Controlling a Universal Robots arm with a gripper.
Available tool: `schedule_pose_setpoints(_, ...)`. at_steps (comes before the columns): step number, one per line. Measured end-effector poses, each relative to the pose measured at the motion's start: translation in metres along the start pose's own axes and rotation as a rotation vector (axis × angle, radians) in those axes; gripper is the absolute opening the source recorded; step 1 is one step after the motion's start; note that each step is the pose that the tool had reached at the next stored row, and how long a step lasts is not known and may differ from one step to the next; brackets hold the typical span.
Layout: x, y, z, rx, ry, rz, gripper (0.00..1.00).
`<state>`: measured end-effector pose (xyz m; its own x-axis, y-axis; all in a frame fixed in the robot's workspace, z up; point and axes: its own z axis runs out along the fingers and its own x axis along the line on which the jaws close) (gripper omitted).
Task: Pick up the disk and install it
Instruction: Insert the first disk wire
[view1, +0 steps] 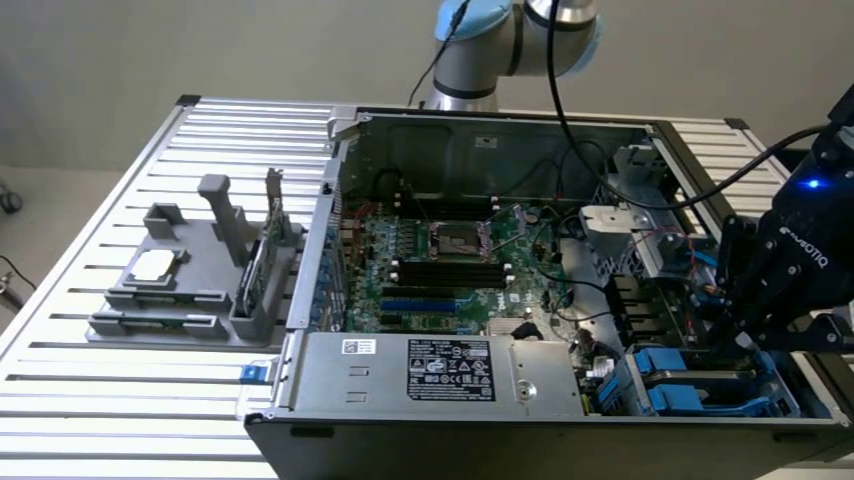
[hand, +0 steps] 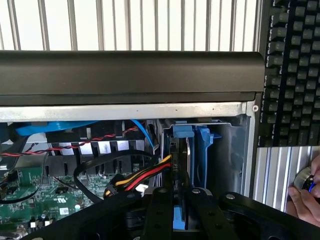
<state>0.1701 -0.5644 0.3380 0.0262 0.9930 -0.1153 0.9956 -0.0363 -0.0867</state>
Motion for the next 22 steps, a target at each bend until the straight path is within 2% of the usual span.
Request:
schedule_pose_setpoints(3,0.0004,0.0000,-0.0001,0.0006,-0.0054,0.008,0.16)
schedule_pose_setpoints(7,0.0012,0.0003,0.0002,0.0013,-0.0074,0.014,0.16)
schedule_pose_setpoints(22,0.0029,0.0034,0.0046,0.0031,-0.0071,0.028,0.16)
